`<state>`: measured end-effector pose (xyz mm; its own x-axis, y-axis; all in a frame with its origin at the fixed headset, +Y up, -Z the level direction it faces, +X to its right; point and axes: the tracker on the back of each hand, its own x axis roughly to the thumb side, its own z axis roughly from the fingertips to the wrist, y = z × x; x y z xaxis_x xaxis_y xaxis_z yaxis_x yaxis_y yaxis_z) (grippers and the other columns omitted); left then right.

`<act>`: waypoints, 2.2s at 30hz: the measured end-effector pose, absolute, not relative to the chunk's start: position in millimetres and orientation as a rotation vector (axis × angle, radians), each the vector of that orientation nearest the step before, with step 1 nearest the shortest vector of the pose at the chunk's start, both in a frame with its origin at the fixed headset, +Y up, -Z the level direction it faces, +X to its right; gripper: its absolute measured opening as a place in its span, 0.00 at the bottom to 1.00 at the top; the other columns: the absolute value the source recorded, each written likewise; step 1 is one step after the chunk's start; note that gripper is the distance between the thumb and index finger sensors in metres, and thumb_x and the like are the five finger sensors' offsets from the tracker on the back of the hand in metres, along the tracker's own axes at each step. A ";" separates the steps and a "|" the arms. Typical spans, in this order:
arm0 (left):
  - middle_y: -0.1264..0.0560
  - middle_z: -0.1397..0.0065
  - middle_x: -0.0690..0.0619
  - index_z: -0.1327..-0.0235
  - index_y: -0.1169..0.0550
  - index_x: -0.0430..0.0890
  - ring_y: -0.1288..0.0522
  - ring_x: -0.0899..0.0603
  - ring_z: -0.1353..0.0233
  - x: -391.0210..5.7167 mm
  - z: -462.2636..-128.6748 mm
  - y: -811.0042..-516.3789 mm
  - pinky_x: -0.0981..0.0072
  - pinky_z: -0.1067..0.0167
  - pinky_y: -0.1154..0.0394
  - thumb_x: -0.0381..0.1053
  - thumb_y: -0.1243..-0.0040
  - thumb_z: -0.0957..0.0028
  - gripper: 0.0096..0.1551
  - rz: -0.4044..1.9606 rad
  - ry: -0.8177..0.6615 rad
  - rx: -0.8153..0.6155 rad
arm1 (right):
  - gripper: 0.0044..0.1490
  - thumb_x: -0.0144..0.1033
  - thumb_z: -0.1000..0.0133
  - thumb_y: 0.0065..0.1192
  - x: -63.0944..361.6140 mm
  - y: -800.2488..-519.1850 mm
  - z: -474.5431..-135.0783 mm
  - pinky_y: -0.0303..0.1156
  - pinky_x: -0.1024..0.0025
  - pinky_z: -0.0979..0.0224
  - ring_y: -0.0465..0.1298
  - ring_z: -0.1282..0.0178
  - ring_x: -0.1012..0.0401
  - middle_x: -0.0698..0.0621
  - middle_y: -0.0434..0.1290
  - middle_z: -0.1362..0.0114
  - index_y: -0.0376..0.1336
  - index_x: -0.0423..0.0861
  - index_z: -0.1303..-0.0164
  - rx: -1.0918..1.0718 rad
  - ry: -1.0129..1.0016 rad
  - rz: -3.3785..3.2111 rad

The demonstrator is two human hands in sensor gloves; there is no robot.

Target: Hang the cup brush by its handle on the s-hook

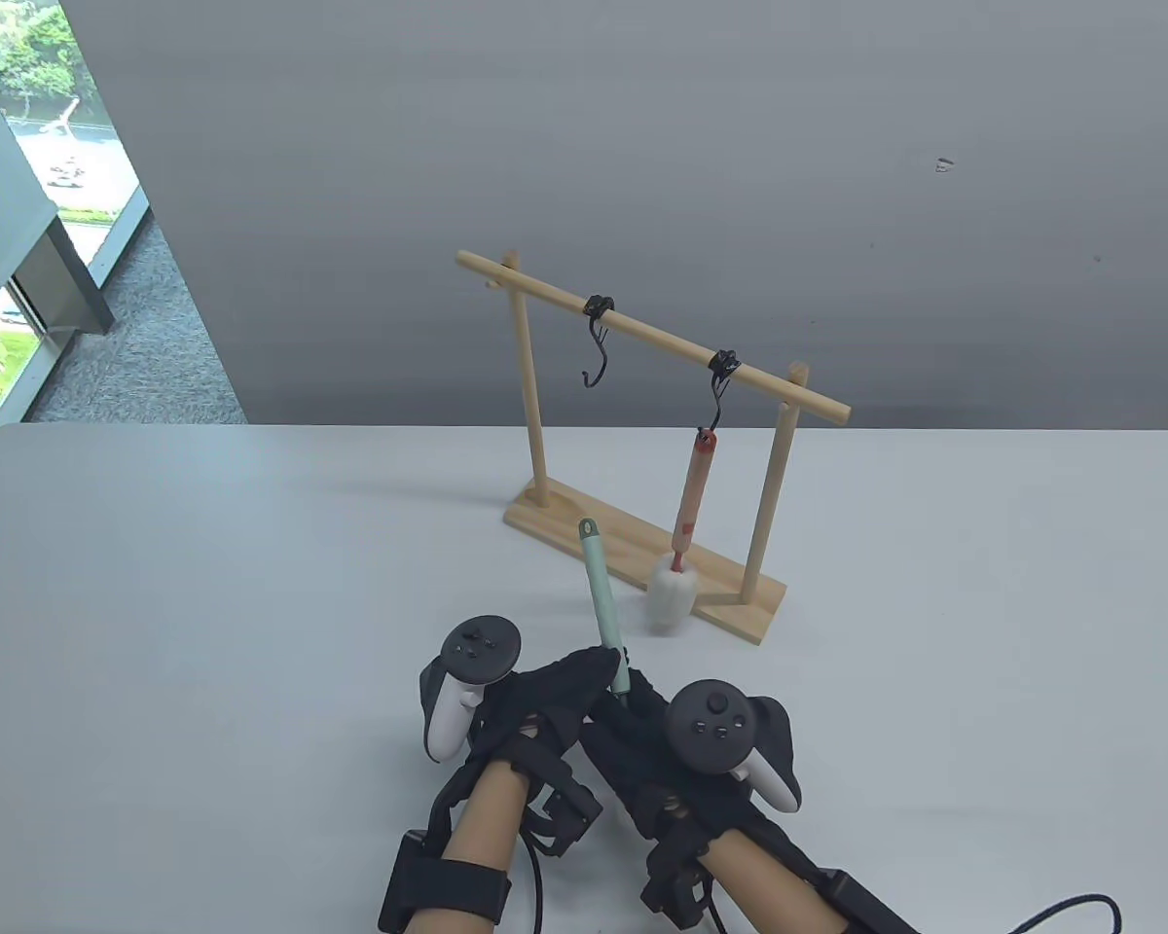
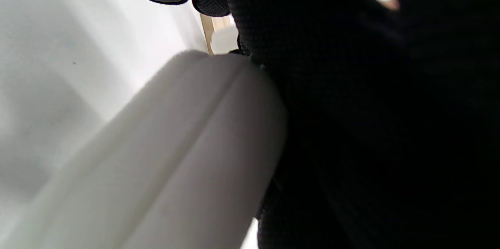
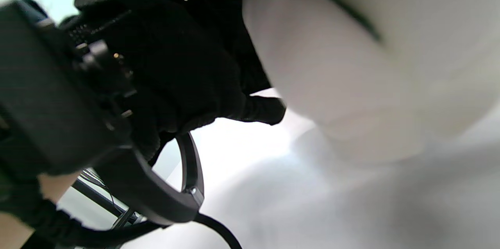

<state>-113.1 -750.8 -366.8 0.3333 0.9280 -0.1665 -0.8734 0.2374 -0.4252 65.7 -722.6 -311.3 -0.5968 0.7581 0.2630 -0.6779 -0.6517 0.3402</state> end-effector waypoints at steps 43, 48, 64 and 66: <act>0.22 0.30 0.49 0.41 0.22 0.53 0.22 0.38 0.29 -137.5 -394.2 -679.7 0.27 0.30 0.46 0.65 0.47 0.53 0.31 0.837 0.015 -0.012 | 0.41 0.49 0.39 0.46 145.2 -732.8 -300.4 0.52 0.30 0.34 0.52 0.26 0.27 0.25 0.49 0.22 0.60 0.30 0.27 0.366 0.054 2.053; 0.22 0.30 0.49 0.41 0.22 0.53 0.23 0.37 0.29 -124.9 -410.8 -652.6 0.27 0.30 0.47 0.65 0.47 0.53 0.31 0.845 0.010 0.018 | 0.41 0.48 0.39 0.47 158.9 -739.9 -302.9 0.51 0.29 0.34 0.52 0.26 0.27 0.24 0.49 0.23 0.61 0.29 0.28 0.299 0.062 1.998; 0.22 0.31 0.48 0.42 0.21 0.53 0.23 0.37 0.29 -105.8 -441.9 -628.1 0.26 0.30 0.48 0.66 0.47 0.52 0.31 0.879 0.000 -0.081 | 0.42 0.48 0.39 0.47 169.1 -741.7 -301.4 0.52 0.29 0.35 0.53 0.26 0.26 0.24 0.50 0.23 0.61 0.29 0.28 0.269 0.084 1.995; 0.21 0.31 0.48 0.42 0.21 0.52 0.23 0.37 0.29 -105.0 -443.0 -630.1 0.26 0.31 0.48 0.65 0.47 0.52 0.30 0.888 -0.005 -0.095 | 0.42 0.48 0.39 0.47 169.3 -741.6 -301.3 0.52 0.29 0.35 0.53 0.26 0.26 0.24 0.50 0.23 0.61 0.29 0.28 0.268 0.087 1.995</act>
